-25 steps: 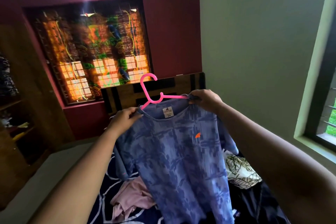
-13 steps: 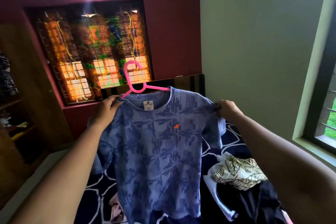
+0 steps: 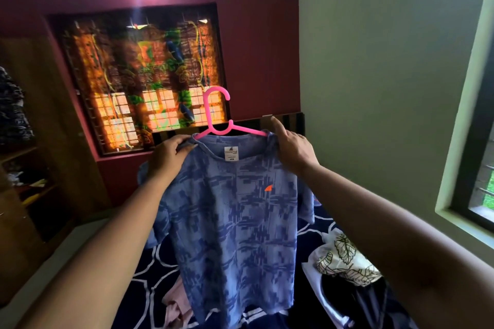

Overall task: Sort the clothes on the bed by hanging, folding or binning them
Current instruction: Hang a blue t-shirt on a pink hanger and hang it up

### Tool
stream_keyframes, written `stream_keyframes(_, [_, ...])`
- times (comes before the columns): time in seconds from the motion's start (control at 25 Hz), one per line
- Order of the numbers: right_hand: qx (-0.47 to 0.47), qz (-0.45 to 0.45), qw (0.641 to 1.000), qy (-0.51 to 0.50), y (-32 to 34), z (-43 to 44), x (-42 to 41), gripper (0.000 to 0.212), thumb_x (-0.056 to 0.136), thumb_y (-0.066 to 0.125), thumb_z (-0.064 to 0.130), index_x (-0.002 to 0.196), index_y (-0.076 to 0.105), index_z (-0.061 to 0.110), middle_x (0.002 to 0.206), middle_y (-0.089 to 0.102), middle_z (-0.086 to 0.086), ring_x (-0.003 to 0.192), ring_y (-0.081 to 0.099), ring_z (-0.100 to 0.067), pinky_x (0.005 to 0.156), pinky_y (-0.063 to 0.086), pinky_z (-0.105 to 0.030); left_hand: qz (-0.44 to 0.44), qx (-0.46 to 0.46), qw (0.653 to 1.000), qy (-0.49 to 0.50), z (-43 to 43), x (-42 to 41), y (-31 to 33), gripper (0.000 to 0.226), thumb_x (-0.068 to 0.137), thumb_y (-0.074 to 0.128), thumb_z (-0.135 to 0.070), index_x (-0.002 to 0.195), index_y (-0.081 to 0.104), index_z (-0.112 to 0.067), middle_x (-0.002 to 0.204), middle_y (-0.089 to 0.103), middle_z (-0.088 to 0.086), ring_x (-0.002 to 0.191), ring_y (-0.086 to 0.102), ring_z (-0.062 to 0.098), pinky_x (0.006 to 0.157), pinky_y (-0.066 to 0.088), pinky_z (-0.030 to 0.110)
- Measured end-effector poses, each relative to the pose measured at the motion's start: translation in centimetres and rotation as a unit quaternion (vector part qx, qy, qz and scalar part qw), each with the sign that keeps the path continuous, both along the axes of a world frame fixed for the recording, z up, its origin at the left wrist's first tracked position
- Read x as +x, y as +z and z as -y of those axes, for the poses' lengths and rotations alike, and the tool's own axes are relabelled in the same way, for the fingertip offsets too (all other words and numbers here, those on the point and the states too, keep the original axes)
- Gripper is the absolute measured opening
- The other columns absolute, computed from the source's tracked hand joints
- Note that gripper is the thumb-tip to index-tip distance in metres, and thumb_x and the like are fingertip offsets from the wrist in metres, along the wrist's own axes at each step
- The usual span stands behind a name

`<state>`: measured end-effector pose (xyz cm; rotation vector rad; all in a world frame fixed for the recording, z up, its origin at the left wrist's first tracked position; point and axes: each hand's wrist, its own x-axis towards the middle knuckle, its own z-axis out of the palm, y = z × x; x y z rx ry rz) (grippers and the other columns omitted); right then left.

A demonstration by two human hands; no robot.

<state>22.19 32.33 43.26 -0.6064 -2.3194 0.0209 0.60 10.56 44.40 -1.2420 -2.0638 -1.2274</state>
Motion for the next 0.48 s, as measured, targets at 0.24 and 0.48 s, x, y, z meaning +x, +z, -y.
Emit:
stream_keyframes(0.24, [0.037, -0.074, 0.996, -0.034, 2.9, 1.2, -0.3, 0.038, 0.091, 0.045, 0.011, 0.128, 0.051, 0.019, 0.121, 0.062, -0.003, 0.110, 0.057, -0.029, 0.086, 0.041, -0.038, -0.287, 0.142, 0.933, 0.166, 0.1, 2.9, 0.5, 0.040, 0.094, 0.056, -0.033, 0.129, 0.055, -0.014, 0.133, 0.053, 0.018, 0.120, 0.052, 0.034, 0.102, 0.030, 0.036])
stream_keyframes(0.48, [0.053, -0.053, 0.997, -0.006, 3.8, 2.5, -0.9, 0.040, 0.088, 0.050, 0.013, 0.128, 0.053, 0.020, 0.124, 0.061, -0.001, 0.112, 0.057, -0.027, 0.089, 0.039, -0.035, -0.453, -0.207, 0.863, 0.085, -3.2, 3.5, -10.2, 0.071, 0.086, 0.048, -0.059, 0.149, 0.028, -0.033, 0.160, 0.006, -0.003, 0.148, -0.007, 0.017, 0.117, -0.005, 0.049])
